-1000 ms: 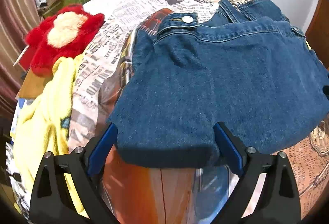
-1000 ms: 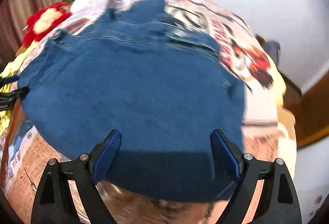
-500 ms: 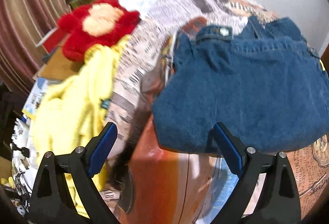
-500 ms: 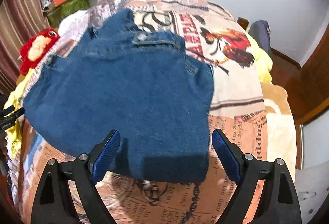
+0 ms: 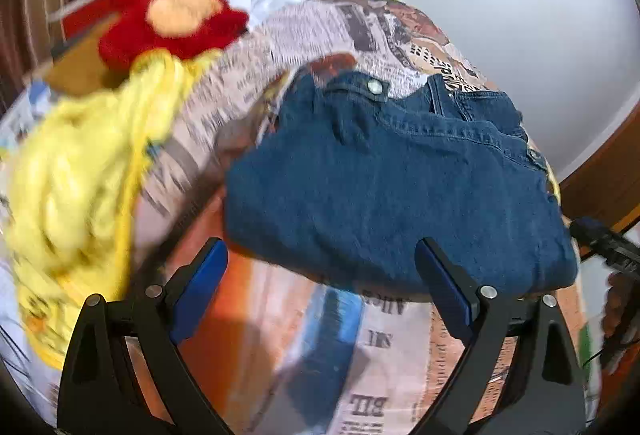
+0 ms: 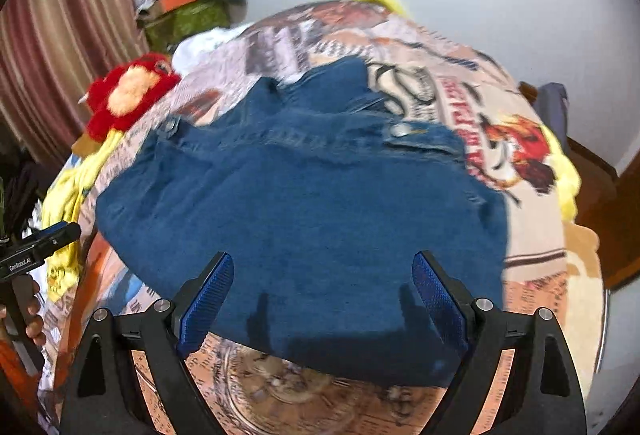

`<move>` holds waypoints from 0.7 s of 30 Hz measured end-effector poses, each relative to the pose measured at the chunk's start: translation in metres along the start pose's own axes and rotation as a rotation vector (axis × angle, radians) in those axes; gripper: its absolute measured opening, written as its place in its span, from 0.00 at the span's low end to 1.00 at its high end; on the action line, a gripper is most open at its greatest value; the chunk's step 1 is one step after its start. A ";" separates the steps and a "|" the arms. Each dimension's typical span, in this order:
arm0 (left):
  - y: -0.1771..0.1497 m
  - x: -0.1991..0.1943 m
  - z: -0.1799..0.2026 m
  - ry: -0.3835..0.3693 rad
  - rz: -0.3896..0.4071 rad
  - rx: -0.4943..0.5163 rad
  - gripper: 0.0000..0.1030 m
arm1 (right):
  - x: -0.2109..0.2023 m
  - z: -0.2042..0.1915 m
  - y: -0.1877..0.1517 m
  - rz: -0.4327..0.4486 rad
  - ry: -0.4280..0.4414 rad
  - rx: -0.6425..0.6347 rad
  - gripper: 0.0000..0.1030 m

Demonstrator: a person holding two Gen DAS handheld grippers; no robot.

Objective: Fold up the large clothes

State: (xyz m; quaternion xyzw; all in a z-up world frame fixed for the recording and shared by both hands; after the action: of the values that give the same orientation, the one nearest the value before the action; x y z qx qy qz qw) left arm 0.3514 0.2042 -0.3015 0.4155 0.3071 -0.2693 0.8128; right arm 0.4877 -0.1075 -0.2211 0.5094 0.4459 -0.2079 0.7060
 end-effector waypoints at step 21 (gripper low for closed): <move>-0.010 0.097 0.010 -0.402 -0.140 -0.383 0.92 | 0.055 -0.036 -0.038 -0.144 0.044 -0.066 0.97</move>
State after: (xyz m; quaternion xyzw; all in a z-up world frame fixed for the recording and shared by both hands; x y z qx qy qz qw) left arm 0.4123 0.1726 -0.3723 0.1706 0.2132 -0.3389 0.9003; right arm 0.4731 -0.0813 -0.2906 0.4571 0.5033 -0.2320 0.6956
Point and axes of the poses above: each gripper's, at about its wrist camera, not at the fingertips, and x roughly the way its jaws point, z to its right, y to its top, the point moved 9 cm from there along x, roughly the way its jaws point, and after that the axes turned 10 degrees about -y, right-handed, at the moved point
